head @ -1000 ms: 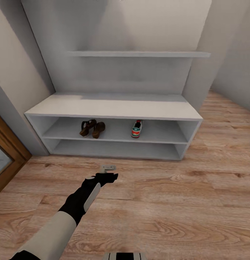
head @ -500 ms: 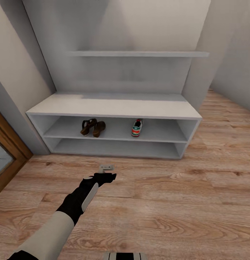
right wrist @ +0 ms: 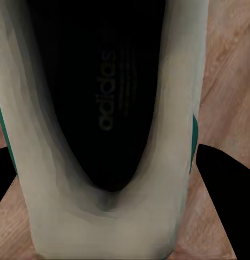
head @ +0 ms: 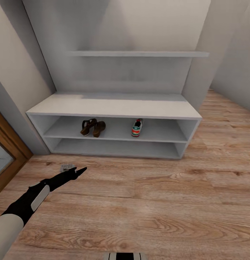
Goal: Pick up the two gym shoes and the two sandals from the corridor floor and place them onto the hallstand (shoe rack) in the corridor, making sure they are on the rack and not on the floor. Arrange them so the two gym shoes are next to each other and the two sandals are next to each other.
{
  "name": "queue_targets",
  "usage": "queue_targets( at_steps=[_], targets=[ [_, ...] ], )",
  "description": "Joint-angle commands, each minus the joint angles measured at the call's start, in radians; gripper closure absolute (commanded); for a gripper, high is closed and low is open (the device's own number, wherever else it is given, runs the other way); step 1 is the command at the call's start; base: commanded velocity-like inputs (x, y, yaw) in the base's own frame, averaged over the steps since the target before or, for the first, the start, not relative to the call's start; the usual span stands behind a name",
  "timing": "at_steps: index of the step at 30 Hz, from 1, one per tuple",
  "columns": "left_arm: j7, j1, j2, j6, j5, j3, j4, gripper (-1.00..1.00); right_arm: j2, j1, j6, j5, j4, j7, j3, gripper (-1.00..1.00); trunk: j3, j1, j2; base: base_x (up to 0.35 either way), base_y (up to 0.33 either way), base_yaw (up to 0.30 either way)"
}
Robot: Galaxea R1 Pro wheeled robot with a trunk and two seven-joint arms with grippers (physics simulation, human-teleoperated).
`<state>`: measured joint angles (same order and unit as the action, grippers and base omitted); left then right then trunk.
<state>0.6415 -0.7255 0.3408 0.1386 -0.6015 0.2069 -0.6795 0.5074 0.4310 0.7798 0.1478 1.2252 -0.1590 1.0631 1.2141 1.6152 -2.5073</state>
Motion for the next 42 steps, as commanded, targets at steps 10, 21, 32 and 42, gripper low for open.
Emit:
queue_targets(
  at_steps=[10,21,32,42],
  targets=[
    [0.002,0.0,0.004,0.012,0.001,0.003,0.001,-1.0,-0.34,0.002,0.002,0.035,-0.004,-0.002,-0.714,1.0,0.001,0.0,0.0,0.0,0.0,0.0],
    [0.003,0.0,0.003,0.011,0.073,0.005,0.002,-1.0,-0.537,0.145,0.045,0.044,-0.27,0.002,-0.831,1.0,0.001,0.0,0.0,0.0,0.0,0.0],
    [0.003,0.003,-0.019,0.01,0.075,0.014,0.0,-1.0,-0.575,0.355,0.114,0.044,-0.285,0.049,-0.835,1.0,0.001,0.0,0.0,0.0,0.0,0.0],
    [0.004,0.003,-0.021,0.01,0.075,0.019,0.001,-1.0,-0.573,0.375,0.077,0.045,-0.285,0.081,-0.835,1.0,0.001,0.0,0.0,0.0,0.0,0.0]
  ],
)
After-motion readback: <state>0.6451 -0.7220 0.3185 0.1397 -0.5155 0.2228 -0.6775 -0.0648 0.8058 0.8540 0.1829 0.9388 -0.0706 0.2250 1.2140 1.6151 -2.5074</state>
